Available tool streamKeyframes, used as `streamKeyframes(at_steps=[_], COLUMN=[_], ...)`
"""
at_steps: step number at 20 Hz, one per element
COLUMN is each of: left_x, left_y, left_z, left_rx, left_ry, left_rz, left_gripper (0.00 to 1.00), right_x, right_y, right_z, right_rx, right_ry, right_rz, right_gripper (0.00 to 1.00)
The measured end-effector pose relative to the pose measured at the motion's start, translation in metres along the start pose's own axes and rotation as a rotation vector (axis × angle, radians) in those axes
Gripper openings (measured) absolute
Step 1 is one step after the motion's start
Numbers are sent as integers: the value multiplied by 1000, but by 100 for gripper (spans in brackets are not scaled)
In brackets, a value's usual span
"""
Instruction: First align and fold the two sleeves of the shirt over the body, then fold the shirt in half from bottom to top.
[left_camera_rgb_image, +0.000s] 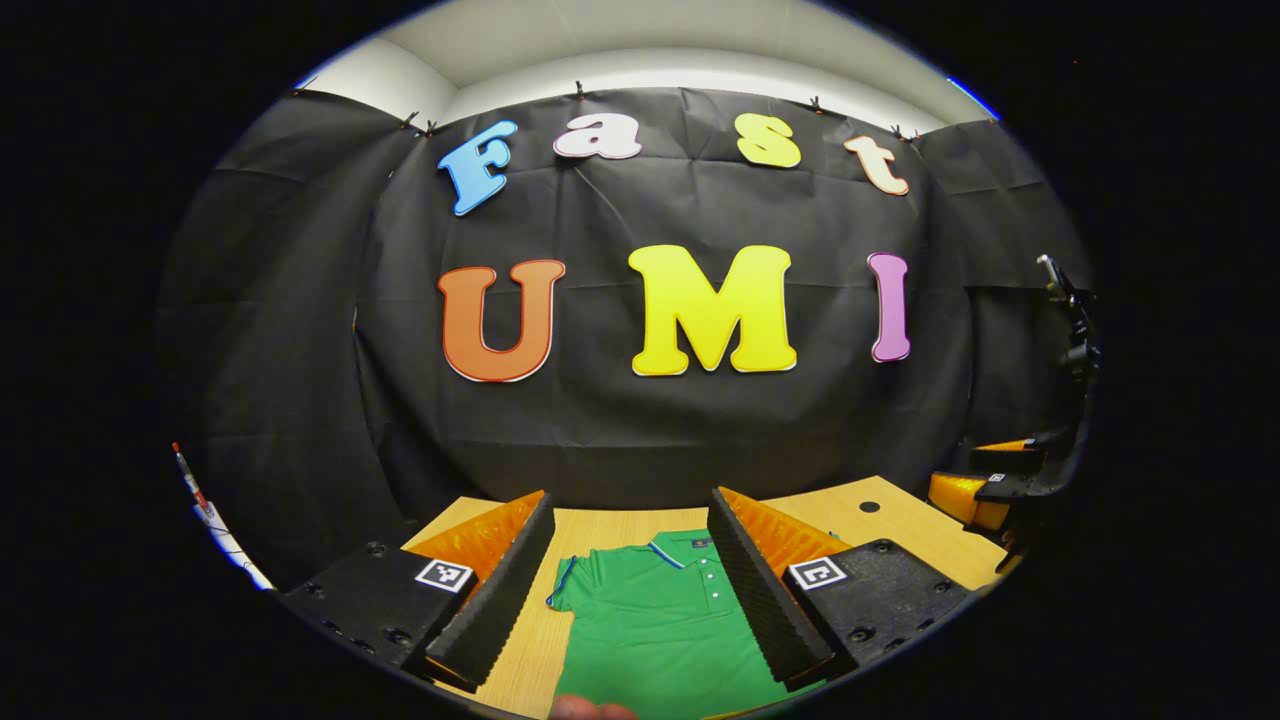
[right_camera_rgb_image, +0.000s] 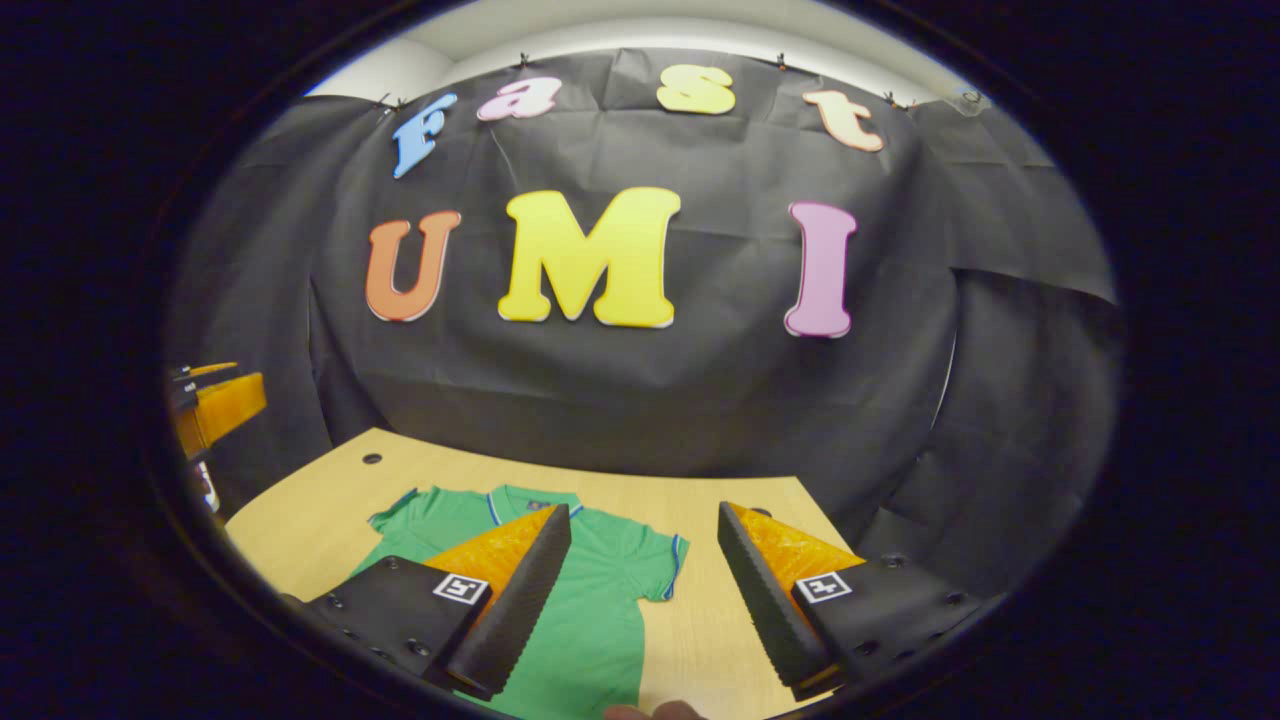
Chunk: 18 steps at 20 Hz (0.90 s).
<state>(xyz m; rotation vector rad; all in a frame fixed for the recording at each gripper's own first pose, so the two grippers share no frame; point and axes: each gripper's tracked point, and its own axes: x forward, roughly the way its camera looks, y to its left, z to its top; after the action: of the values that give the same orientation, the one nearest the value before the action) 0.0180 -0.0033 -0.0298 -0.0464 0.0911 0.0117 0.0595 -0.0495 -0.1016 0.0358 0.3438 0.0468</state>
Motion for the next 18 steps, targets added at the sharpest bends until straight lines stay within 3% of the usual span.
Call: streamKeyframes(at_steps=[5, 8, 14, 18], left_x=[1, -1, -8, -11], left_y=[8, 19, 40, 41], left_z=[-1, 1, -14, -26], left_rx=[2, 2, -22, -29], left_ry=[23, 22, 79, 127], left_rz=[56, 101, 207, 225], left_gripper=[99, 99, 99, 99], right_x=[76, 129, 209, 235], right_y=[-8, -12, -28, -32], right_z=[-47, -87, -157, -182], right_rx=[42, 91, 132, 151], right_ry=[205, 342, 495, 551], right_rz=[103, 122, 78, 53], right_gripper=[94, 94, 93, 90])
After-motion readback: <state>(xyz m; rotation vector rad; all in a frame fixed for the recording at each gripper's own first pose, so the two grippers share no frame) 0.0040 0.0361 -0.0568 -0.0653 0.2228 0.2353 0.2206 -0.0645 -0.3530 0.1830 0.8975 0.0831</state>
